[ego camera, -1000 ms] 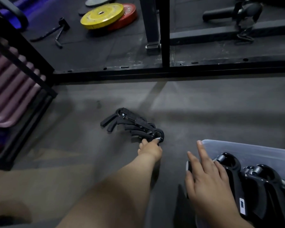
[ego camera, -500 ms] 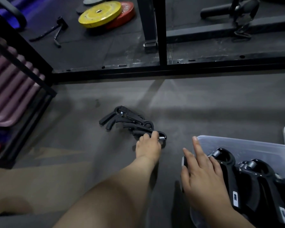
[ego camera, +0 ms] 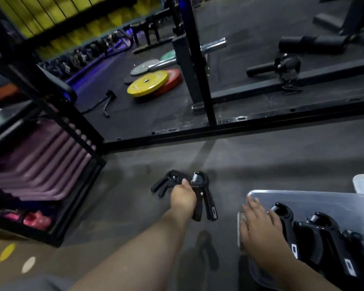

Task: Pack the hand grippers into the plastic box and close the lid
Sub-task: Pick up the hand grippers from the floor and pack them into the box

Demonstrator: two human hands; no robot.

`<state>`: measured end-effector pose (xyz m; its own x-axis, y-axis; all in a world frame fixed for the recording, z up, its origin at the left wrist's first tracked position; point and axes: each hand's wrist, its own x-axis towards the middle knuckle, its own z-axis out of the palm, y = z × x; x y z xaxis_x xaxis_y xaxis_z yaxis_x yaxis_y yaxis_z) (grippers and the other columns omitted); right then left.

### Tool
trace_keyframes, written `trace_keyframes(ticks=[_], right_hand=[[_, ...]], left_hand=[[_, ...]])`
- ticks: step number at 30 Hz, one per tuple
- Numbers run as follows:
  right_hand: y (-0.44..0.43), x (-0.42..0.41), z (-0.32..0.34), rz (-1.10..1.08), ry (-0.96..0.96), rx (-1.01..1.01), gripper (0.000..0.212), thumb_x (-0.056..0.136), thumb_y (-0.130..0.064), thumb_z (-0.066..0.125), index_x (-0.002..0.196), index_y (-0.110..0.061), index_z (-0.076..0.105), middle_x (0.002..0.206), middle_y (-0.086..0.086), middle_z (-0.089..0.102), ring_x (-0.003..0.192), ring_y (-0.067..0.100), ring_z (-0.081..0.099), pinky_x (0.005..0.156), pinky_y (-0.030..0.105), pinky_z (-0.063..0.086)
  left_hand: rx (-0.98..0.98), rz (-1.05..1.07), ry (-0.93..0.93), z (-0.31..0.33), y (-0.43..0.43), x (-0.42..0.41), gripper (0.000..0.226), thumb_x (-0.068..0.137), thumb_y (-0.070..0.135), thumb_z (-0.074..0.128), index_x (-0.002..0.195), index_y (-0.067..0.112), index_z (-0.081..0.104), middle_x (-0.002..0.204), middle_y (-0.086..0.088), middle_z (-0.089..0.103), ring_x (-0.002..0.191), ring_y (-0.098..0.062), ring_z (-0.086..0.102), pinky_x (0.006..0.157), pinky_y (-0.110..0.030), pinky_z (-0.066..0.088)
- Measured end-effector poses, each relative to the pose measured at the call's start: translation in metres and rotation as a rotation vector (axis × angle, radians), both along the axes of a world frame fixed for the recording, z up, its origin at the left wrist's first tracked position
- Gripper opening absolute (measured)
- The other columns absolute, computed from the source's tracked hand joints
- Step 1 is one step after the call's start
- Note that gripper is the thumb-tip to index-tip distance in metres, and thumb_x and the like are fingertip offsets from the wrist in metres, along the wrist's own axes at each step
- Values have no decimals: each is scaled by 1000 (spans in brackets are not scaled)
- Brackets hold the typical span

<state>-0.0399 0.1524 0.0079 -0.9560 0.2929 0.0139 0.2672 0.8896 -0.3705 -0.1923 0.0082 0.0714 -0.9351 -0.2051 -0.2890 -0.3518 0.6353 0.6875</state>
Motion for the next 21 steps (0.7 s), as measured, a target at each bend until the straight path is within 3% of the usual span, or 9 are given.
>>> trace_keyframes(ticks=[3, 5, 7, 8, 10, 15, 18, 21], right_hand=[[8, 4, 21, -27, 84, -202, 57, 88, -42, 25, 125, -19, 62, 148, 1, 49, 139, 13, 42, 110, 36, 26], [15, 13, 42, -20, 92, -410, 49, 96, -41, 33, 136, -20, 52, 147, -2, 48, 139, 13, 41, 114, 35, 29], [21, 25, 62, -28, 77, -628, 41, 100, -37, 42, 139, -24, 48, 137, -2, 57, 127, 13, 50, 106, 30, 36], [22, 30, 71, -21, 60, -726, 40, 100, -36, 44, 138, -25, 47, 129, -4, 61, 119, 10, 55, 100, 27, 39], [24, 38, 79, -5, 47, -818, 35, 97, -34, 47, 132, -30, 50, 114, -7, 66, 105, 7, 61, 96, 29, 44], [45, 54, 64, -143, -21, -701, 22, 89, -35, 43, 109, -28, 50, 112, 3, 59, 102, 25, 60, 91, 43, 48], [70, 66, 54, -223, -10, -653, 21, 93, -35, 39, 105, -24, 51, 106, 4, 56, 100, 29, 57, 91, 41, 47], [106, 82, 47, -316, 22, -555, 23, 98, -25, 36, 115, -17, 50, 114, 8, 51, 107, 30, 53, 94, 40, 44]], left_hand=[[49, -68, 12, 17, 3, 21, 55, 103, 41, 29, 100, -2, 64, 102, -17, 68, 100, -35, 62, 92, -38, 47], [102, -93, 11, 20, 10, 32, 55, 100, 45, 30, 88, 2, 62, 92, -17, 68, 90, -37, 64, 84, -41, 51], [189, -78, -21, 25, 22, 44, 53, 96, 45, 32, 76, 4, 58, 78, -18, 67, 67, -36, 64, 62, -38, 53], [247, -68, -56, 29, 30, 52, 50, 98, 41, 32, 70, 6, 55, 68, -14, 63, 50, -29, 58, 49, -29, 46], [324, -74, -121, 37, 48, 68, 46, 102, 33, 33, 65, 11, 50, 56, -6, 54, 36, -17, 41, 42, -18, 31], [399, -234, -209, 35, 90, 103, 45, 104, 33, 29, 75, 11, 55, 57, -4, 55, 41, -16, 43, 46, -22, 33], [415, -377, -180, 32, 115, 124, 38, 104, 28, 27, 89, 15, 59, 67, -6, 59, 48, -15, 50, 47, -20, 37], [158, -609, -3, 15, 125, 136, 20, 101, 25, 34, 100, 21, 53, 99, -14, 60, 85, -25, 58, 74, -27, 45]])
